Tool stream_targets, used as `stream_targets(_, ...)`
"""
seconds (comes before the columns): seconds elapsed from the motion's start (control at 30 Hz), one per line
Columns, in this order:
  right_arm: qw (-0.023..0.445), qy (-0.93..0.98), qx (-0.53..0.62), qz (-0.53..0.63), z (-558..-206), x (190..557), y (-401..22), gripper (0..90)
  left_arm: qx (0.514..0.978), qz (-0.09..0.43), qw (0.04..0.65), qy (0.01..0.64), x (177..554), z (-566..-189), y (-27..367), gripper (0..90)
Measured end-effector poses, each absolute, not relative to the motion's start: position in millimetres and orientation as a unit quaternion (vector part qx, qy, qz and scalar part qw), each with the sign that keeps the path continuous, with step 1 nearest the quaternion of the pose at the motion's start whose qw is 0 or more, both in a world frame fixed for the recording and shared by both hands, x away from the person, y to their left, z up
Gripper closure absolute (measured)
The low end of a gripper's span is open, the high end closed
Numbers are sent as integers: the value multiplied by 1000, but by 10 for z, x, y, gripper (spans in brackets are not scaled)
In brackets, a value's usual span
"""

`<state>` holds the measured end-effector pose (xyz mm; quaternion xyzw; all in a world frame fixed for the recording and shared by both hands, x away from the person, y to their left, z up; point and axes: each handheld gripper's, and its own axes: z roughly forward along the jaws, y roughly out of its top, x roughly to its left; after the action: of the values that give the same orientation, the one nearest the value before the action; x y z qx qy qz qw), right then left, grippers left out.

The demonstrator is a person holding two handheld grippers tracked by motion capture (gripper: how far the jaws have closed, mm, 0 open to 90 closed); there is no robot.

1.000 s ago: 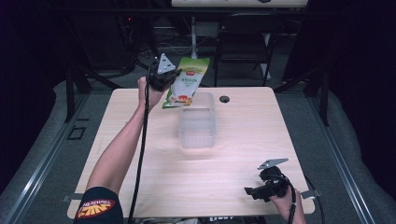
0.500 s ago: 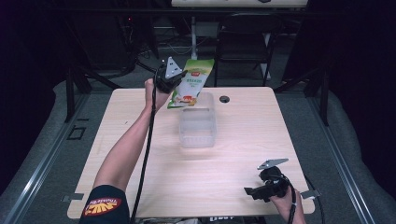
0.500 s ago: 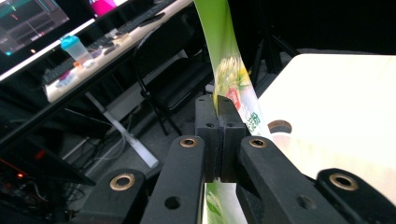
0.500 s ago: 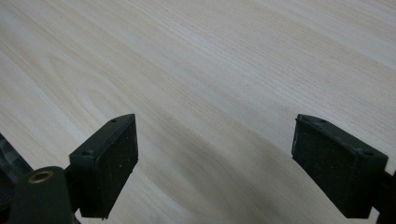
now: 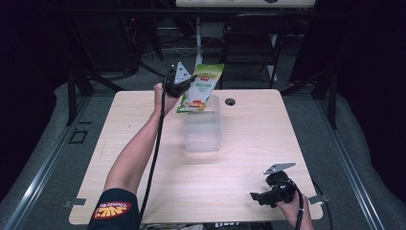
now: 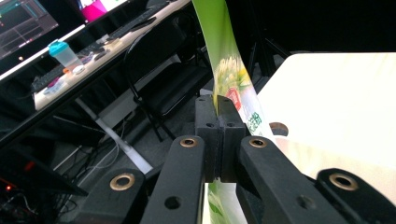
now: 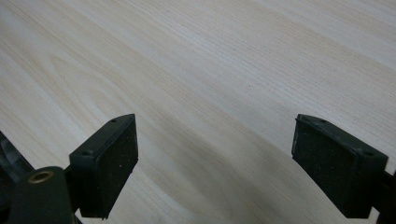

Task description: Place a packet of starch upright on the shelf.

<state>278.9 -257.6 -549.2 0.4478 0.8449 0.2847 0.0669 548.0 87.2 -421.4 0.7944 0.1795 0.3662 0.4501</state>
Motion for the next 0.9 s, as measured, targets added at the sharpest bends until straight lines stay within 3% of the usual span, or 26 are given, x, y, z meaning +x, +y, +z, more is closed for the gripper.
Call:
stream_targets(0.37,65,846,446,284,-5488,2786,-2582,141,818,311,450,177,5558,-4454,861,899)
stream_targets(0.63,67,846,446,284,-5494,2789,-2571,141,831,267,454,181,5555,-4423,820,880)
stream_targets(0.73,67,845,445,288,-5479,2784,-2568,141,832,253,453,194,5572,-4378,793,815)
stream_targets(0.87,69,847,446,282,-5488,2790,-2573,141,841,239,439,207,5610,-4351,740,661)
stream_targets(0.9,69,847,446,282,-5488,2790,-2573,141,846,235,429,211,5622,-4355,713,661)
